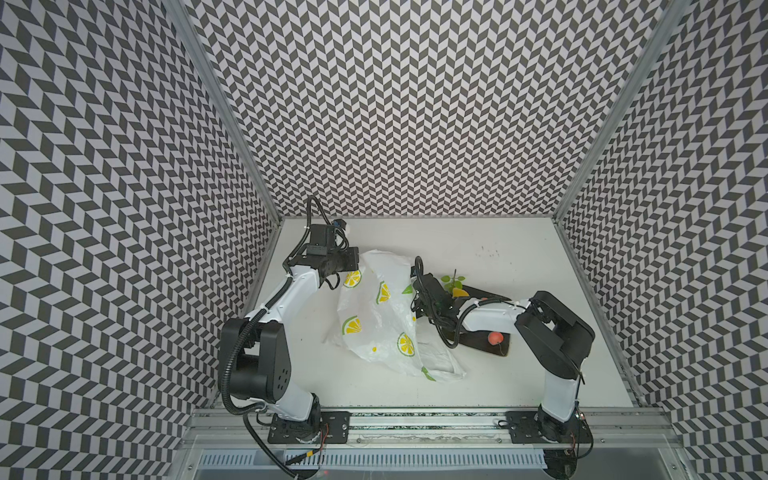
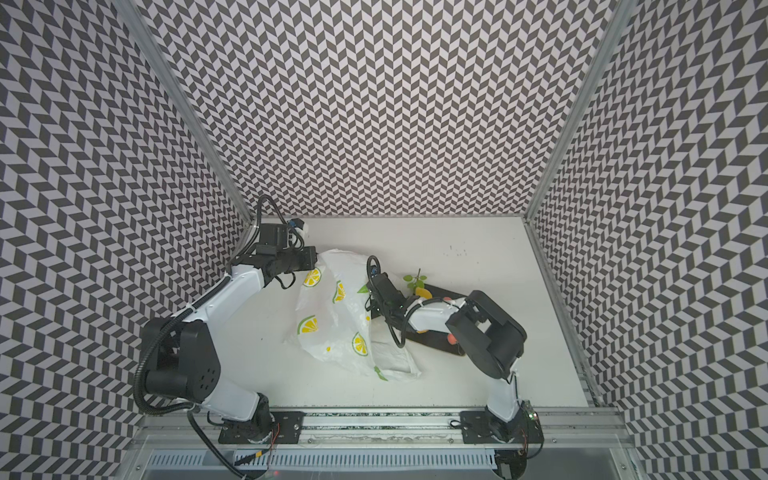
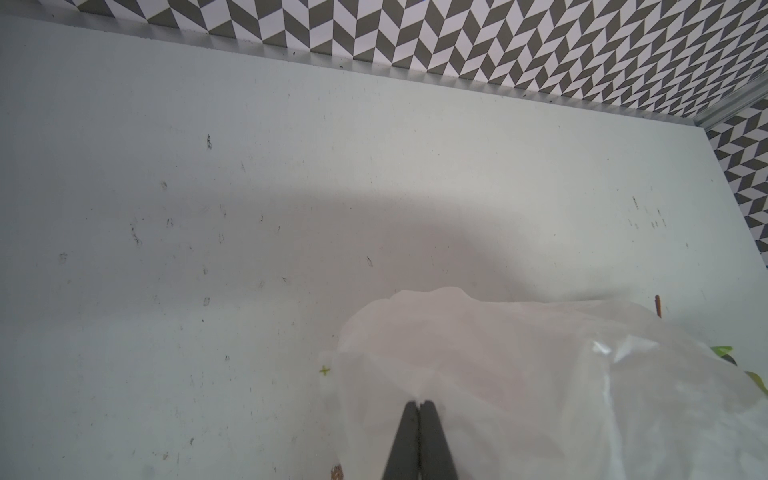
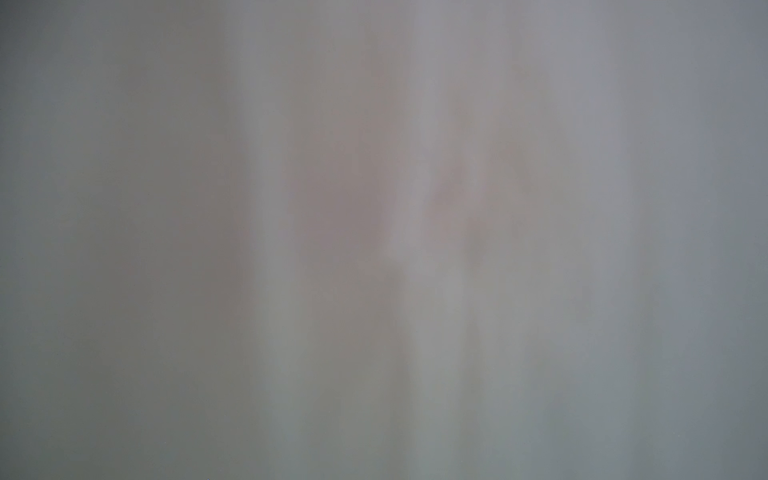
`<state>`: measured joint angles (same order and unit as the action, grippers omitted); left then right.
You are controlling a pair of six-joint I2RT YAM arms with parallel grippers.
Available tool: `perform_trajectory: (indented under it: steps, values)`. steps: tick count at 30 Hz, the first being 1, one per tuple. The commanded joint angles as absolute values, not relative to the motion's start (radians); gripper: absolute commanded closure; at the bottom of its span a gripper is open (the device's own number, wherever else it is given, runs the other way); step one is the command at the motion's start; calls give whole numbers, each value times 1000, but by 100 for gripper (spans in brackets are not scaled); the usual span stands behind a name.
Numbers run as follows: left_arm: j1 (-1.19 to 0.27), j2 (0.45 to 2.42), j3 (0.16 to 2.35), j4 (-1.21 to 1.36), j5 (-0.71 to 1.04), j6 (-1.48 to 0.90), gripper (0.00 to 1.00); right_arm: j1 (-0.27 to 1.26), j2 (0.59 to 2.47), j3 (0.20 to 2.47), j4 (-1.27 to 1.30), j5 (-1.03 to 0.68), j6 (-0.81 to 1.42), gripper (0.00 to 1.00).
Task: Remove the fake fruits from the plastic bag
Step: 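Grasp the red mango in the bag with the right gripper while the left holds it, then pull the red mango out and lower it onto the black pad with the right gripper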
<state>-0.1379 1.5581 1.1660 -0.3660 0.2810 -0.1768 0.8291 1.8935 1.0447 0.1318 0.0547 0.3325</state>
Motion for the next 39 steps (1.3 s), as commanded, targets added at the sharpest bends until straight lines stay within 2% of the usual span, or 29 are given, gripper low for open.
perform_trajectory:
  steps: [1,13,22,26,39]
  values:
    - [-143,1560,1204,-348,279,-166,100,840,1905,1048,116,81,306,30]
    - [-140,1592,1236,-355,269,-153,100,869,1949,1111,43,78,282,33]
    - [-139,1622,1251,-361,256,-147,100,888,1952,1117,22,107,274,47]
    - [-137,1636,1263,-361,251,-151,100,894,1909,1100,25,110,275,56]
    - [-120,1656,1268,-349,194,-174,100,973,1629,919,-27,90,351,56]
